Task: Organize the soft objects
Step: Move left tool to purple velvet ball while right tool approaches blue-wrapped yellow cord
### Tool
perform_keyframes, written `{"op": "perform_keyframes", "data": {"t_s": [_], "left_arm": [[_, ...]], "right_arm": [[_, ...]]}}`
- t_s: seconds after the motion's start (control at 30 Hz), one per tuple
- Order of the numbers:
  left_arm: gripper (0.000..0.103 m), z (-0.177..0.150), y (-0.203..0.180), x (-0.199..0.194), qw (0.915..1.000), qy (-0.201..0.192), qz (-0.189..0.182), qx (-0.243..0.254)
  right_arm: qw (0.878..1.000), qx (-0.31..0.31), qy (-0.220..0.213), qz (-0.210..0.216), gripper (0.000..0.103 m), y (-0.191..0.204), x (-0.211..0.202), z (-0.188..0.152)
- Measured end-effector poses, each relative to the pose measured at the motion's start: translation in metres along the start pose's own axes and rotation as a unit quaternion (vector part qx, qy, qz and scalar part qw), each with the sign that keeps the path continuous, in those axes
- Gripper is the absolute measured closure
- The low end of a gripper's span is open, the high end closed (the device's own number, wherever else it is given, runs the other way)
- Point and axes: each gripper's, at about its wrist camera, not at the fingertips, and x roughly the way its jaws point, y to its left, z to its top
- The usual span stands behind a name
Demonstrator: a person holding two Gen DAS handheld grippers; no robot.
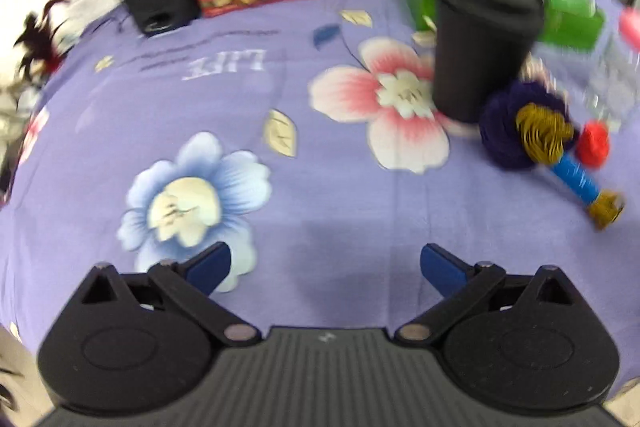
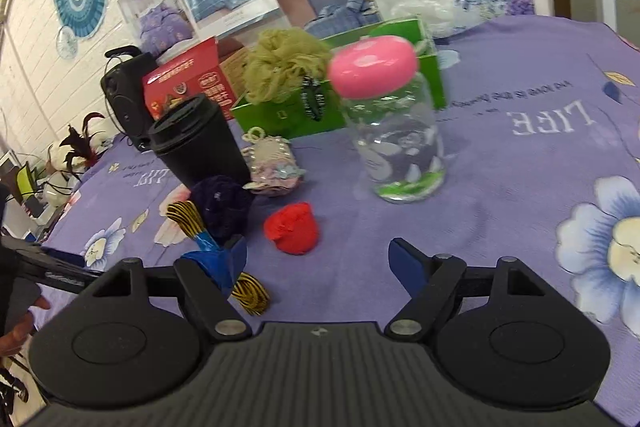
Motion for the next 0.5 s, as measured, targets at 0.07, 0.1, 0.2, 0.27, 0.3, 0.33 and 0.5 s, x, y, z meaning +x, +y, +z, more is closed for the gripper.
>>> {"op": "perform_keyframes", "data": {"t_s": [0.07, 0.1, 0.2, 0.27, 0.3, 0.33, 0.5], "left_arm": [[0.001, 0.002, 0.010, -0.011, 0.9996, -0.016, -0.016, -0.016], [0.001, 0.004, 0.011, -0.015, 0.9994, -0.022, -0.022, -0.016], [0.001, 0.010, 0.008, -0.022, 0.9989, -0.041, -0.020, -0.012], [0.001, 0.012, 0.008, -0.025, 0.9985, -0.048, -0.022, -0.011], [0.001, 0.012, 0.009, -0.025, 0.9983, -0.049, -0.027, -0.015], [0.001, 0.014, 0.012, -0.024, 0.9980, -0.049, -0.034, -0.020], [0.001, 0.012, 0.029, -0.024, 0.9964, -0.046, -0.048, -0.052]], "right_arm": [[1.000, -0.022, 0.014, 0.008, 0.038, 0.015, 0.014, 0.003], [0.999, -0.044, 0.019, 0.011, 0.038, 0.027, 0.021, 0.003], [0.993, -0.116, 0.013, 0.008, 0.038, 0.067, 0.034, 0.000], [0.989, -0.144, 0.019, 0.026, 0.038, 0.085, 0.041, -0.002], [0.987, -0.153, 0.031, 0.047, 0.038, 0.092, 0.046, -0.002], [0.984, -0.163, 0.046, 0.062, 0.038, 0.098, 0.053, -0.001], [0.971, -0.203, 0.118, 0.055, 0.038, 0.108, 0.092, 0.005]]}}
